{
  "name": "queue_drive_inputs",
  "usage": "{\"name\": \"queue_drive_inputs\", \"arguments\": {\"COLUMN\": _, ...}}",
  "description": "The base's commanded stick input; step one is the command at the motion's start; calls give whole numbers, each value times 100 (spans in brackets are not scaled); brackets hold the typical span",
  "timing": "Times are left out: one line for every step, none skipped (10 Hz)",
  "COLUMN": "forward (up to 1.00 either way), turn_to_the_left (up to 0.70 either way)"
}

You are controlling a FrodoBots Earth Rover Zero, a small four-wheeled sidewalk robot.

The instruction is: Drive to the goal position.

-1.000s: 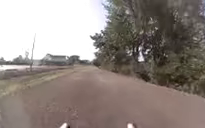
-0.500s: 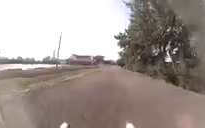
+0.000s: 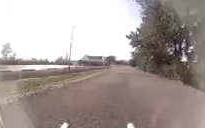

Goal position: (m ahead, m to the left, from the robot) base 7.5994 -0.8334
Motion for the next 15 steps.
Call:
{"name": "queue_drive_inputs", "arguments": {"forward": 70, "turn_to_the_left": 0}}
{"name": "queue_drive_inputs", "arguments": {"forward": 70, "turn_to_the_left": 0}}
{"name": "queue_drive_inputs", "arguments": {"forward": 70, "turn_to_the_left": 0}}
{"name": "queue_drive_inputs", "arguments": {"forward": 70, "turn_to_the_left": 0}}
{"name": "queue_drive_inputs", "arguments": {"forward": 70, "turn_to_the_left": 0}}
{"name": "queue_drive_inputs", "arguments": {"forward": 70, "turn_to_the_left": 0}}
{"name": "queue_drive_inputs", "arguments": {"forward": 70, "turn_to_the_left": 0}}
{"name": "queue_drive_inputs", "arguments": {"forward": 70, "turn_to_the_left": 0}}
{"name": "queue_drive_inputs", "arguments": {"forward": 70, "turn_to_the_left": 0}}
{"name": "queue_drive_inputs", "arguments": {"forward": 70, "turn_to_the_left": 0}}
{"name": "queue_drive_inputs", "arguments": {"forward": 70, "turn_to_the_left": 0}}
{"name": "queue_drive_inputs", "arguments": {"forward": 70, "turn_to_the_left": 0}}
{"name": "queue_drive_inputs", "arguments": {"forward": 70, "turn_to_the_left": 0}}
{"name": "queue_drive_inputs", "arguments": {"forward": 70, "turn_to_the_left": 0}}
{"name": "queue_drive_inputs", "arguments": {"forward": 70, "turn_to_the_left": 0}}
